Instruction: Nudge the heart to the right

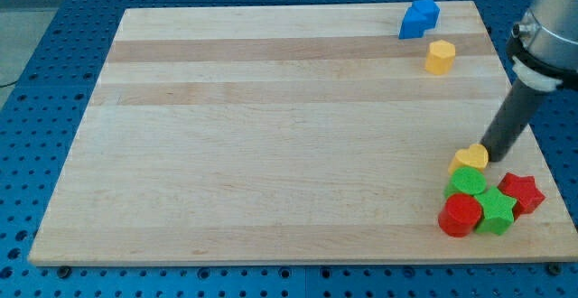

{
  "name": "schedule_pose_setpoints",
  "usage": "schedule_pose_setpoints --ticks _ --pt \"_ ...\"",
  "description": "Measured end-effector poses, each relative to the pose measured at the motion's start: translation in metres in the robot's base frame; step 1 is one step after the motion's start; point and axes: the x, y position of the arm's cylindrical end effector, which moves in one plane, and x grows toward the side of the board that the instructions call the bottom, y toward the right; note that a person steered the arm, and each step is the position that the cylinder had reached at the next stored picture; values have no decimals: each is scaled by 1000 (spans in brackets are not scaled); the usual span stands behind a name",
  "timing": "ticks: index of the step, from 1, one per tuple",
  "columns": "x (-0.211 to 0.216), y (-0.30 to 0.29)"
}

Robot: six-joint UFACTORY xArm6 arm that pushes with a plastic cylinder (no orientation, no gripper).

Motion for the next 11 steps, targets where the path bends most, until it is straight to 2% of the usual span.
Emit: schedule_pose_setpoints --ticks 1,3,5,9,10,11 --pt "-34 -16" --pt "-18 -39" --pt "2 -30" --pt "3 1" --pt "-53 2" --pt "-132 3"
